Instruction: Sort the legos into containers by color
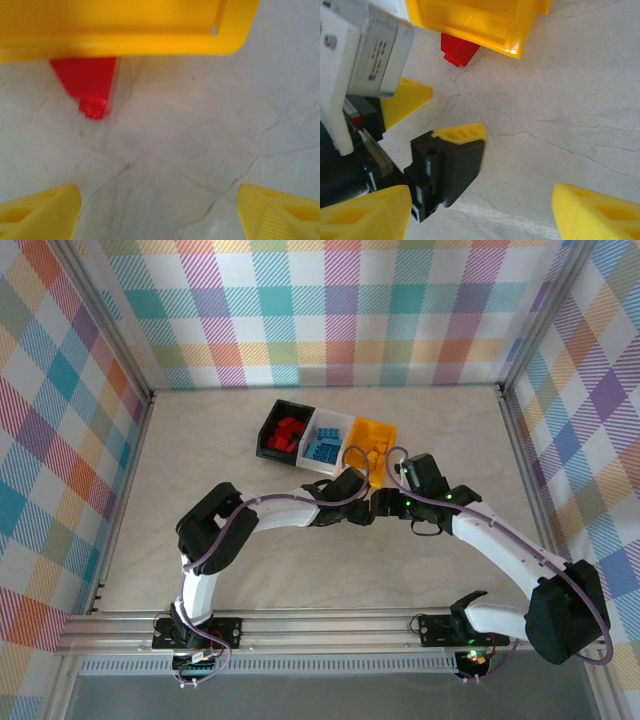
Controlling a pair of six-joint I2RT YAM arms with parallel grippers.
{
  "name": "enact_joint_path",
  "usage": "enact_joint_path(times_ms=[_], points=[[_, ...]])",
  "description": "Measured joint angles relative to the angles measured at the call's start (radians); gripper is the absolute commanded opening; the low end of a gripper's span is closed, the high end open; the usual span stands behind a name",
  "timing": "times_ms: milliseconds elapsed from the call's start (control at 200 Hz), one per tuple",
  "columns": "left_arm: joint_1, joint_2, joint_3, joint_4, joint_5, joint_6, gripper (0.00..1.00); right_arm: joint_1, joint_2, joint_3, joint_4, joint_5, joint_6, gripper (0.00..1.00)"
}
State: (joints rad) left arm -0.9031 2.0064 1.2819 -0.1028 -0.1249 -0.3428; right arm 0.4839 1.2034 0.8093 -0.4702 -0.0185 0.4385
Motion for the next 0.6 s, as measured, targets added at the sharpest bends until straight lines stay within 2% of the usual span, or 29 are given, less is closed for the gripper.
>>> enact_joint_path(times_ms=[600], points=[[0.076, 0.172, 0.216, -0.039, -0.018, 0.094, 0.8, -0.059, -0.029, -0.028, 0.006, -0.029, -0.001, 0.74]])
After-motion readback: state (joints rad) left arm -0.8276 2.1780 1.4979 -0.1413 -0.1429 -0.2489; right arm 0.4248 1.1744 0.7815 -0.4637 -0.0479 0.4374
